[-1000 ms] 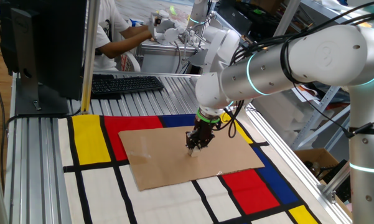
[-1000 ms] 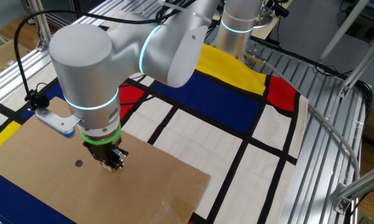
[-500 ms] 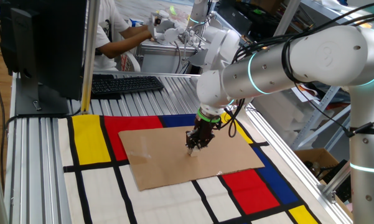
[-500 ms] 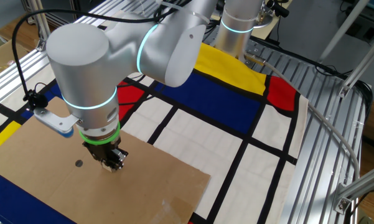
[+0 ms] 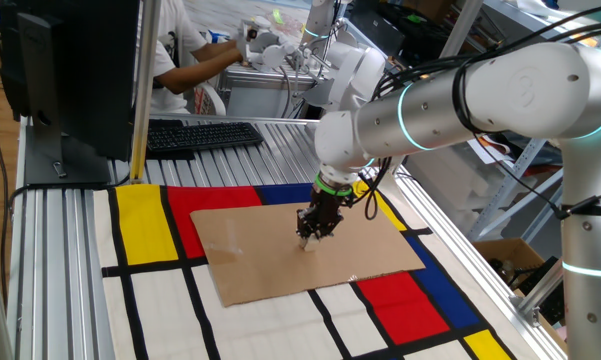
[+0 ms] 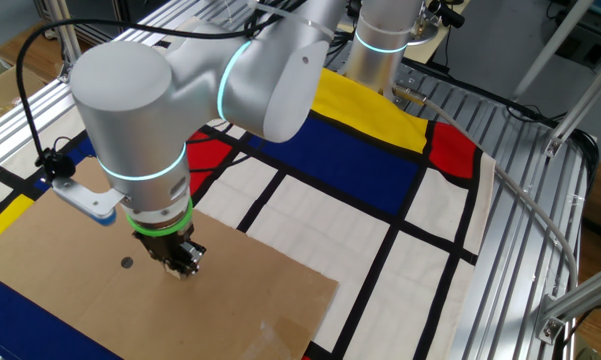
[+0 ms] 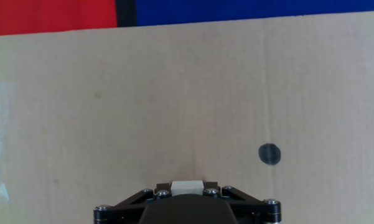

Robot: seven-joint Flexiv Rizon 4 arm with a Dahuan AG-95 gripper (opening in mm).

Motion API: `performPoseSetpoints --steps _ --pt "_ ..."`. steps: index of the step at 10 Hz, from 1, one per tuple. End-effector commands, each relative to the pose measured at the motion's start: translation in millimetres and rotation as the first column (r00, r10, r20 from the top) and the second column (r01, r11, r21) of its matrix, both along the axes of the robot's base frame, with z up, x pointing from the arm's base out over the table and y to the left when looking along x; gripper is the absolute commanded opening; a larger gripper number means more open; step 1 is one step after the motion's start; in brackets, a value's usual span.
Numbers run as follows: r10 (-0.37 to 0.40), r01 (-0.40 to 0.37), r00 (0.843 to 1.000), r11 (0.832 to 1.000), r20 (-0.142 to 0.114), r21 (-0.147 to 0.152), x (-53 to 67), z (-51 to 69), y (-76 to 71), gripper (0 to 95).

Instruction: Hold a small block with the gripper and sweep it from left to right on the table

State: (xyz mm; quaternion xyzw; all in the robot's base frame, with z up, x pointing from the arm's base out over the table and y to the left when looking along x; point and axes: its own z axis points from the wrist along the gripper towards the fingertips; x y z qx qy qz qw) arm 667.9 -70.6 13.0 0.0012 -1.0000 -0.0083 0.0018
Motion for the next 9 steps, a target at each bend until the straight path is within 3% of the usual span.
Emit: performPoseSetpoints --steps 1,9 --pt "-0.017 0.017 1.0 1.0 -0.001 -0.003 0.9 1.5 2.5 0.0" --pt "-0.025 0.025 1.0 1.0 0.001 -0.001 1.1 1.2 2.9 0.0"
